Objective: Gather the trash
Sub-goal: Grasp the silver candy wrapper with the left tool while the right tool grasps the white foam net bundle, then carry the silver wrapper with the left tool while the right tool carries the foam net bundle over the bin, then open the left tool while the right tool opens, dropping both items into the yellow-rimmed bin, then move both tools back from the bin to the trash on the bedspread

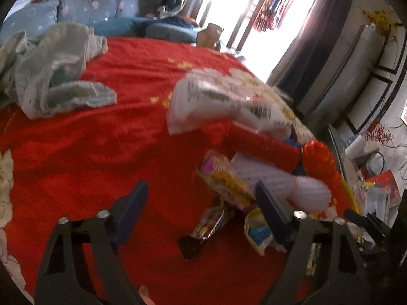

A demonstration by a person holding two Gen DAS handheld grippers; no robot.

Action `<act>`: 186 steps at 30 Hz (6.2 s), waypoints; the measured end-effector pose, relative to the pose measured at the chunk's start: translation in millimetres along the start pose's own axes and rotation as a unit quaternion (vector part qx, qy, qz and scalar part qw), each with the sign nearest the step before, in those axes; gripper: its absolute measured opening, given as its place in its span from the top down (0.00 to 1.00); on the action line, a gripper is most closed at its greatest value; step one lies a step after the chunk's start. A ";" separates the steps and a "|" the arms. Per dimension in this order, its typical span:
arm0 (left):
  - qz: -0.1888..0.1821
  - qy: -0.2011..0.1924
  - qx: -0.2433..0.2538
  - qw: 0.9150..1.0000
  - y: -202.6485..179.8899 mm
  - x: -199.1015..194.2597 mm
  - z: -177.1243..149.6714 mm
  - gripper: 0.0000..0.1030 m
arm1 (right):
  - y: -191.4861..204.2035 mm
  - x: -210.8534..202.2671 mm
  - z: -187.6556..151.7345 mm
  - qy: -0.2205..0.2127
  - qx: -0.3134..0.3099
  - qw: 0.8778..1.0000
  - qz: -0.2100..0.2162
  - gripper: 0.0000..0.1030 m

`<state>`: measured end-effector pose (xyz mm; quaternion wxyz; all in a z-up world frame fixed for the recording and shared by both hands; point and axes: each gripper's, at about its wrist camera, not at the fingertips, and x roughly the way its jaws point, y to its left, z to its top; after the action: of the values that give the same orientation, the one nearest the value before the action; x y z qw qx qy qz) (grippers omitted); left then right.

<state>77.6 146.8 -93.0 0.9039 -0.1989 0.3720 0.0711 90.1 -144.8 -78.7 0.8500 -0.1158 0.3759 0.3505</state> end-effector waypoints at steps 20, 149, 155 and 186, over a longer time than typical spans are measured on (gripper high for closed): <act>-0.028 0.064 0.046 0.997 7.3 1.7 -21.1 0.77 | -10.8 6.2 -8.9 0.015 0.025 0.999 0.014 0.77; -0.182 0.037 0.236 0.954 -315.9 25.2 -62.6 0.10 | -217.0 -97.7 -65.6 -0.117 0.351 0.915 -0.162 0.37; -0.169 0.005 0.225 0.960 -299.2 5.4 -55.2 0.10 | -196.6 -100.4 -52.5 -0.126 0.326 0.925 -0.147 0.34; -0.088 -0.077 0.144 0.983 -194.9 -36.4 -14.0 0.09 | -83.3 -79.6 -0.4 -0.120 0.194 0.971 -0.065 0.33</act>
<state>96.5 -35.8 -16.8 0.9516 -0.0929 0.2890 -0.0475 109.2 -246.1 -27.2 0.9160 0.0702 0.3240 0.2259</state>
